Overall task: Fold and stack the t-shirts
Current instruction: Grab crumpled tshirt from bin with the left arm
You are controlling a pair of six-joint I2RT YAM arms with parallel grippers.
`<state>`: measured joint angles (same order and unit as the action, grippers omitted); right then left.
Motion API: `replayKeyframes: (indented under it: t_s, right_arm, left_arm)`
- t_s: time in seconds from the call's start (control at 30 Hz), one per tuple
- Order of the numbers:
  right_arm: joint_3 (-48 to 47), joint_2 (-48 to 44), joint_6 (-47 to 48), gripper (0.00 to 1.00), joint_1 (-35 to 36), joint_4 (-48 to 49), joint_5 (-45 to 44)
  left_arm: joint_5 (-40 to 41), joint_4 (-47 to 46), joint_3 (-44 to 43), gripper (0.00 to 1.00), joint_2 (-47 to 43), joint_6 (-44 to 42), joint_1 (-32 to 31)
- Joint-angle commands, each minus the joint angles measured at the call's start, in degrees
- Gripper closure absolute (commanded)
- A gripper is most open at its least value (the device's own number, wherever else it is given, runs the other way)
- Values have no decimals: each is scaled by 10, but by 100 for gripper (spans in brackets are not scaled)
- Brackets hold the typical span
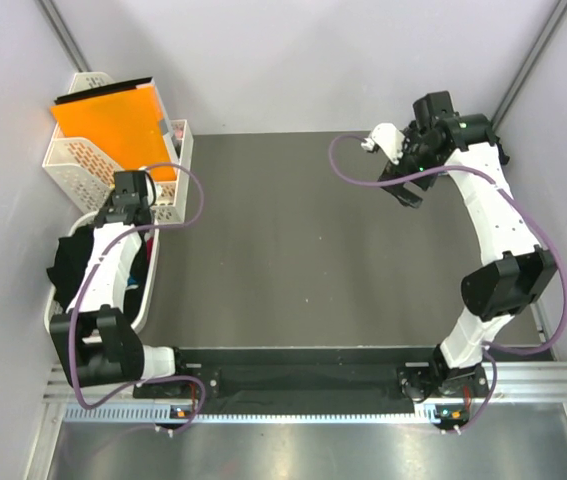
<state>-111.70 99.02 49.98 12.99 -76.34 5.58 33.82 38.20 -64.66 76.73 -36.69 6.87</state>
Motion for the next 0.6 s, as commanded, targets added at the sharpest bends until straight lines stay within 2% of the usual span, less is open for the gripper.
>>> replayKeyframes:
  t_s: [0.0, 0.03, 0.07, 0.27, 0.4, 0.57]
  right_arm:
    - [-53, 26, 12, 0, 27, 0, -29]
    - [-52, 28, 12, 0, 32, 3, -36]
    - [-46, 28, 12, 0, 34, 9, -39]
    - [-21, 33, 13, 0, 51, 30, -53]
    - [-8, 33, 17, 0, 56, 41, -54]
    - [-2, 26, 19, 0, 58, 66, -53]
  left_arm:
    - [-6, 13, 26, 59, -25, 10, 7]
    - [-6, 14, 24, 90, -26, 9, 7]
    - [-5, 14, 20, 100, -28, 7, 7]
    - [-34, 18, -30, 100, -34, -3, 8]
    - [-130, 70, -112, 100, -33, 3, 6]
    - [-247, 64, -213, 100, -43, -46, 5]
